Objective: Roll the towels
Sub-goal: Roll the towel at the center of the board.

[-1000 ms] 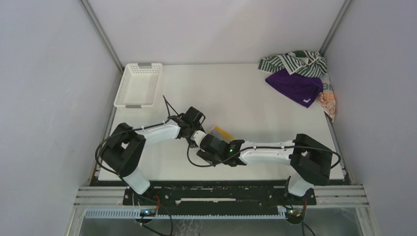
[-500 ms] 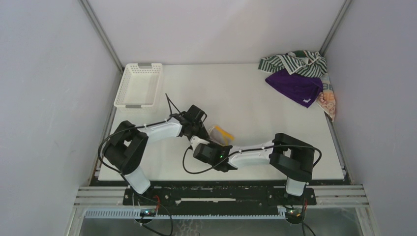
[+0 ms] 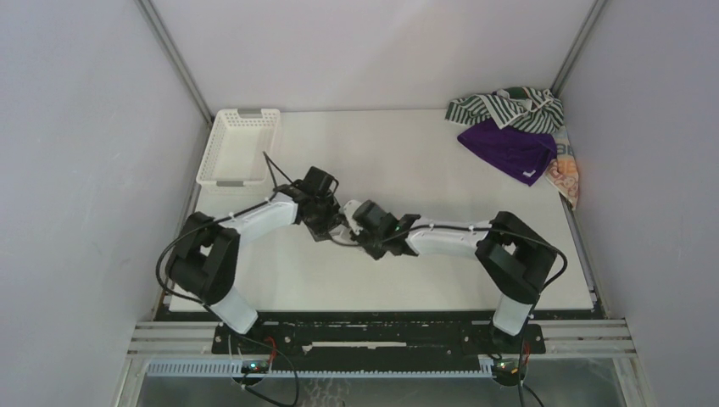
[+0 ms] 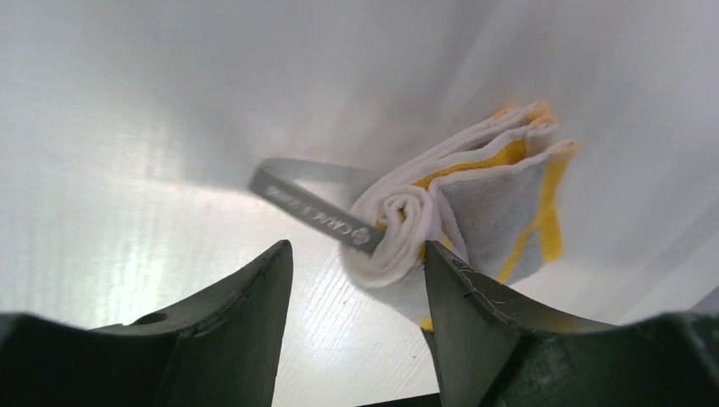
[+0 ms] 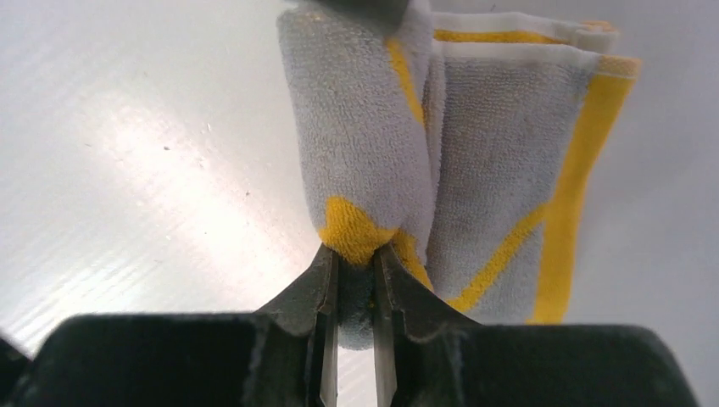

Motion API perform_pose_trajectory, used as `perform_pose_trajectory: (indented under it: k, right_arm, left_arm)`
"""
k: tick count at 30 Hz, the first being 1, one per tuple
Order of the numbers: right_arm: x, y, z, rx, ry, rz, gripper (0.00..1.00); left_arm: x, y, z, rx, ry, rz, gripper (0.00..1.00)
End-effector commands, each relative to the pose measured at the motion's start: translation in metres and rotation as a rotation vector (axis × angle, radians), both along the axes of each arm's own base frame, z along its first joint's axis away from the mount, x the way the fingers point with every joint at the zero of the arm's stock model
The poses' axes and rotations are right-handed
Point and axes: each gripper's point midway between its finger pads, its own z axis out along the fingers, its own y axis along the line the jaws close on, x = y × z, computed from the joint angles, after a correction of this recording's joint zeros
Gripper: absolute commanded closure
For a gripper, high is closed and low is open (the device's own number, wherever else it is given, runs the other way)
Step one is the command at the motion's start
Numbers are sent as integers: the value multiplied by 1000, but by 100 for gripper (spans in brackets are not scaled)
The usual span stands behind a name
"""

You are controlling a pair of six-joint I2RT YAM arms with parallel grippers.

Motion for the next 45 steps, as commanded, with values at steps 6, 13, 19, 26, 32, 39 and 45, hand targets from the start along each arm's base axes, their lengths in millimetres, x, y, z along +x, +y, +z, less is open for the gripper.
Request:
perform_pose_trajectory:
  k: [6,13,19,26,32,39,45]
  right_arm:
    - [-44,8,-12,447,824,-32,94]
    - [-34,8,-5,648,1075,-80,93]
    - [-30,7,-16,682,1161,-141,91]
    - [-28,3,-29,670,1201,-212,90]
    - [-24,4,-33,670,1200,-243,89]
    - [-25,2,-40,651,1197,-269,88]
    - [-22,1,-39,630,1149,-269,86]
  left_arm:
    - [30,52,65,16,-195,119,36]
    - [17,27,57,-44,-193,60,35]
    - [5,-7,43,-85,-158,-14,35]
    - [-19,-14,25,-79,-106,-18,35]
    - [-39,-5,20,-71,-100,5,36]
    - [-35,-17,9,-56,-97,-17,36]
    - [-36,-28,-4,-26,-65,-61,40]
